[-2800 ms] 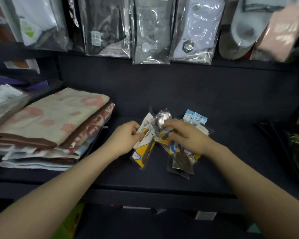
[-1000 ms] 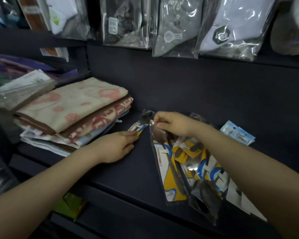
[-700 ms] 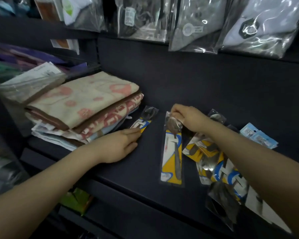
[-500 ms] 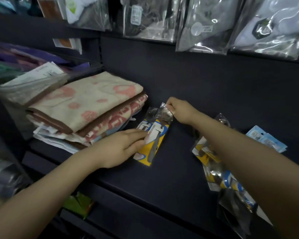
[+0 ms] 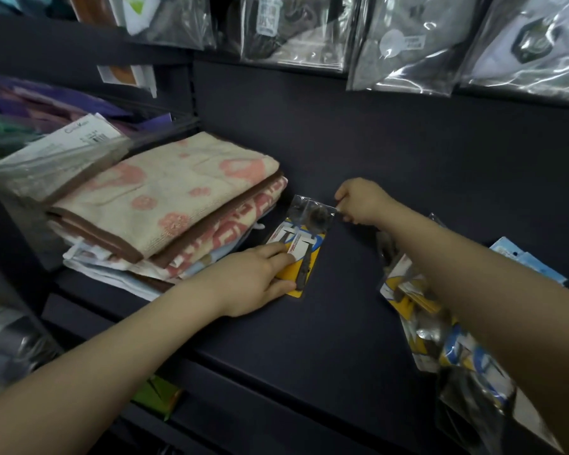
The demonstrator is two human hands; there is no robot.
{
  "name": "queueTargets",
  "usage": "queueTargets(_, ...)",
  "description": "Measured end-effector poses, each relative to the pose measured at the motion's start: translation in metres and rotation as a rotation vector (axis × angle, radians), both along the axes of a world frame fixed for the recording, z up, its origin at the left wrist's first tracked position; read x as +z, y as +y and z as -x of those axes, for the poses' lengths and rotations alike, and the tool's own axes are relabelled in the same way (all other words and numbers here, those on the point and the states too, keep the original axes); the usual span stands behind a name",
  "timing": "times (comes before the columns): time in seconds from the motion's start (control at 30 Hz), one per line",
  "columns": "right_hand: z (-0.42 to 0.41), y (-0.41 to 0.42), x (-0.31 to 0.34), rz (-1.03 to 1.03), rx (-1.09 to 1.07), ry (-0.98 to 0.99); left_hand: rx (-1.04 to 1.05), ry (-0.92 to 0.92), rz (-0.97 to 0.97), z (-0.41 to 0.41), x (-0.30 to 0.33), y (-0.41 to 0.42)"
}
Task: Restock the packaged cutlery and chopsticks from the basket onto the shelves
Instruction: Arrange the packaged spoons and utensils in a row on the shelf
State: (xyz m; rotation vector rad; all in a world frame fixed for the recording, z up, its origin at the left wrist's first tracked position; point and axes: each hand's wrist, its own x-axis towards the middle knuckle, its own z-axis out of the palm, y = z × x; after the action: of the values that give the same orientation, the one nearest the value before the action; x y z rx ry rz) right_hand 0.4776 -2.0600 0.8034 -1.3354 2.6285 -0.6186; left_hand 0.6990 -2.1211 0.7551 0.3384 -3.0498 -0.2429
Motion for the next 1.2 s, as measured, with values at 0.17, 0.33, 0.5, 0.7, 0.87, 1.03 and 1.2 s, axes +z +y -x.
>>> queueTargets(0.17, 0.021, 0.062, 0.014, -0.092, 0.056, 0.173, -0.006, 0.022, 0.039, 0.002, -0.003, -0.004)
queueTargets(0.33, 0.031, 0.095, 0.006, -0.195, 0.1, 0.118, 0.032, 0.021, 0.079, 0.009, -0.002, -0.007)
queueTargets(0.5, 0.034, 0.094, 0.003, -0.091, 0.116, -0.019, -0.006, 0.288, -0.051, 0.014, 0.01, 0.01)
queueTargets(0.7, 0.039, 0.105, 0.013, 0.161, 0.174, -0.165, -0.052, 0.31, -0.434, 0.028, 0.024, 0.061)
queueTargets(0.87, 0.038, 0.113, 0.027, 0.537, 0.166, -0.236, -0.199, 0.24, -0.607, 0.046, 0.024, 0.102)
queueTargets(1.03, 0.032, 0.117, 0.043, 0.828, 0.097, -0.299, -0.187, 0.386, -0.457, 0.049, 0.035, 0.103)
queueTargets(1.2, 0.014, 0.112, 0.056, 1.089, -0.021, -0.455, 0.126, 0.626, -0.609, 0.037, 0.043, 0.081)
